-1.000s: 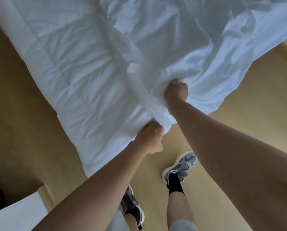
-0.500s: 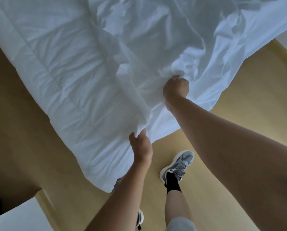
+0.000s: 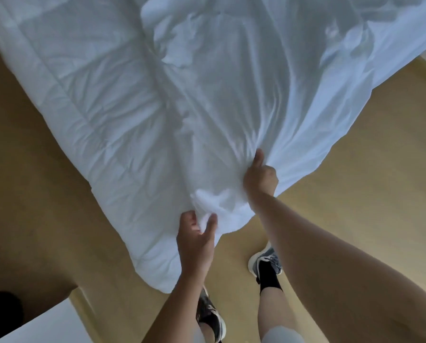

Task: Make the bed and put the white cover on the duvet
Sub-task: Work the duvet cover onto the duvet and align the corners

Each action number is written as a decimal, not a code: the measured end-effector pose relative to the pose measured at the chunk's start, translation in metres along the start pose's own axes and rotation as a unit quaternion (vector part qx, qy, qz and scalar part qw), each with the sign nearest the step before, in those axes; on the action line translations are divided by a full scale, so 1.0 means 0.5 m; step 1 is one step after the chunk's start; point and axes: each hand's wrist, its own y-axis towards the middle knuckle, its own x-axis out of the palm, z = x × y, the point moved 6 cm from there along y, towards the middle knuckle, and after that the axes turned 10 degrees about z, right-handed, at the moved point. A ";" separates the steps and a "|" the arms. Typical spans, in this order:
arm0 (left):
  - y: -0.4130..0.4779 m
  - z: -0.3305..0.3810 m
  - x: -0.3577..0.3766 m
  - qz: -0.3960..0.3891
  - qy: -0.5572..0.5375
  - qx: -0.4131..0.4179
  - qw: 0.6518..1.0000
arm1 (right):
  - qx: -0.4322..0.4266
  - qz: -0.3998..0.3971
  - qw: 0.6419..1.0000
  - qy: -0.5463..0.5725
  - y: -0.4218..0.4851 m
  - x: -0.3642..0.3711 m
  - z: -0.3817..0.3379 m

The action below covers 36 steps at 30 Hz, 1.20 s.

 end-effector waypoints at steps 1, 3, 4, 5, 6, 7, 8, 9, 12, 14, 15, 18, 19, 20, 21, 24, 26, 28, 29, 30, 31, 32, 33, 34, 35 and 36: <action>0.025 0.024 -0.016 0.023 0.040 0.054 0.997 | 0.015 -0.011 1.000 0.013 -0.024 0.009 0.030; 0.090 0.048 -0.013 -0.034 0.048 0.055 0.997 | 0.036 -0.036 0.998 0.028 -0.083 0.036 0.090; 0.106 0.055 0.003 -0.084 0.019 -0.011 0.996 | 0.036 -0.058 0.997 0.020 -0.122 0.055 0.116; 0.115 0.047 0.023 -0.125 -0.008 -0.094 0.988 | 0.033 -0.084 0.996 0.011 -0.163 0.075 0.134; 0.119 0.040 0.037 -0.142 -0.023 -0.141 0.979 | 0.034 -0.113 0.993 0.003 -0.200 0.094 0.147; 0.122 0.035 0.045 -0.140 -0.015 -0.153 0.978 | 0.036 -0.136 0.990 0.000 -0.230 0.110 0.153; 0.125 0.038 0.049 -0.122 -0.011 -0.141 0.982 | 0.039 -0.149 0.988 -0.004 -0.244 0.123 0.157; 0.129 0.046 0.046 -0.091 -0.021 -0.121 0.988 | 0.039 -0.152 0.988 -0.009 -0.245 0.129 0.154; 0.150 0.082 0.032 -0.034 -0.083 -0.088 0.992 | 0.035 -0.101 0.994 -0.022 -0.204 0.120 0.145; 0.164 0.101 0.038 -0.050 -0.152 -0.116 0.980 | 0.047 -0.022 0.999 0.017 -0.176 0.095 0.132; 0.167 0.100 0.047 -0.059 -0.184 -0.152 0.969 | 0.042 0.017 0.998 0.041 -0.164 0.079 0.117; 0.163 0.066 0.039 -0.034 -0.166 -0.201 0.965 | -0.014 0.039 0.999 0.014 -0.130 0.051 0.054; 0.160 0.053 0.017 -0.018 -0.146 -0.191 0.970 | -0.027 0.020 0.999 0.001 -0.124 0.050 0.037; 0.158 0.037 -0.012 -0.003 -0.133 -0.180 0.975 | -0.035 -0.004 0.999 -0.011 -0.125 0.055 0.029; 0.162 0.017 -0.045 0.012 -0.127 -0.183 0.975 | -0.051 -0.032 0.998 -0.030 -0.138 0.062 0.027; 0.189 -0.040 -0.136 0.030 -0.137 -0.225 0.964 | -0.112 -0.119 0.979 -0.122 -0.231 0.117 0.076; 0.193 -0.051 -0.158 0.030 -0.143 -0.249 0.957 | -0.111 -0.145 0.971 -0.156 -0.282 0.137 0.120; 0.183 -0.044 -0.149 0.012 -0.137 -0.256 0.957 | -0.104 -0.153 0.966 -0.179 -0.284 0.143 0.141; 0.184 -0.037 -0.141 0.007 -0.132 -0.253 0.958 | -0.102 -0.165 0.963 -0.188 -0.275 0.142 0.141; 0.189 -0.027 -0.131 0.003 -0.130 -0.247 0.960 | -0.101 -0.177 0.959 -0.199 -0.264 0.142 0.141; 0.192 -0.011 -0.122 -0.002 -0.134 -0.249 0.959 | -0.100 -0.180 0.956 -0.208 -0.254 0.137 0.137; 0.199 0.003 -0.114 -0.007 -0.145 -0.250 0.957 | -0.097 -0.175 0.957 -0.213 -0.243 0.134 0.135; 0.207 0.013 -0.111 -0.011 -0.155 -0.249 0.956 | -0.089 -0.156 0.962 -0.204 -0.236 0.124 0.125; 0.213 0.015 -0.110 -0.016 -0.163 -0.244 0.956 | -0.083 -0.126 0.971 -0.185 -0.225 0.116 0.113; 0.216 0.012 -0.116 -0.014 -0.169 -0.233 0.957 | -0.080 -0.093 0.980 -0.159 -0.215 0.107 0.099; 0.216 0.001 -0.130 -0.007 -0.173 -0.226 0.959 | -0.082 -0.071 0.984 -0.139 -0.206 0.101 0.086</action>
